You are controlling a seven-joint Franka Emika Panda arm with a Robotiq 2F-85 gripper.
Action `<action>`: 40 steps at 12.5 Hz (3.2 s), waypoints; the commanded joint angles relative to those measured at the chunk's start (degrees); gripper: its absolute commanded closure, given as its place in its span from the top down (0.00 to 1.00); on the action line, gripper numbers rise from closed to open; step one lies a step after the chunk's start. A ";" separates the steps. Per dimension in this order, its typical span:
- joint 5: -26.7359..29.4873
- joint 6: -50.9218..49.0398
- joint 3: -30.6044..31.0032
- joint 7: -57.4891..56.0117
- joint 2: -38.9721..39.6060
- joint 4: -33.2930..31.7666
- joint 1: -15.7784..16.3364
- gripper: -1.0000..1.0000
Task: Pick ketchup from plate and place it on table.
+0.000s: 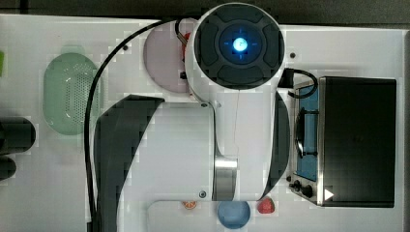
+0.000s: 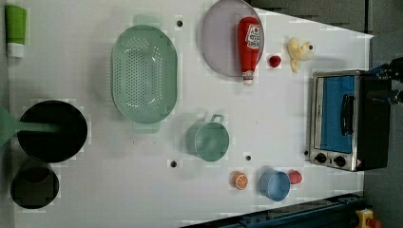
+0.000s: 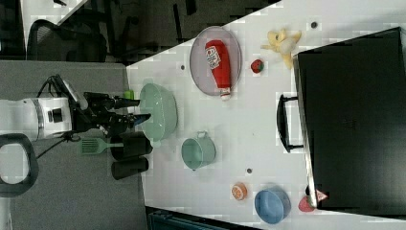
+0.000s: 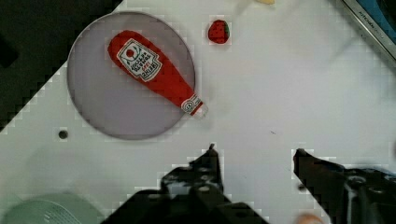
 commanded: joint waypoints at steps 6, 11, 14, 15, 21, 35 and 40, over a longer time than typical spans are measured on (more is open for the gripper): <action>2.01 -9.36 2.20 -0.24 -8.41 -5.74 -5.31 1.00; 2.01 -1.67 5.11 -0.48 0.08 -5.51 -4.87 1.00; 2.01 5.50 6.78 -2.35 5.74 -5.43 -4.55 1.00; 2.01 7.61 7.21 -4.19 7.59 -5.39 -4.52 1.00; 1.99 17.94 7.74 -26.61 19.94 -2.86 -4.26 1.00; -3.36 42.06 7.66 -39.84 45.37 8.63 -2.63 1.00; -5.30 49.35 7.60 -39.85 49.38 8.99 -2.21 1.00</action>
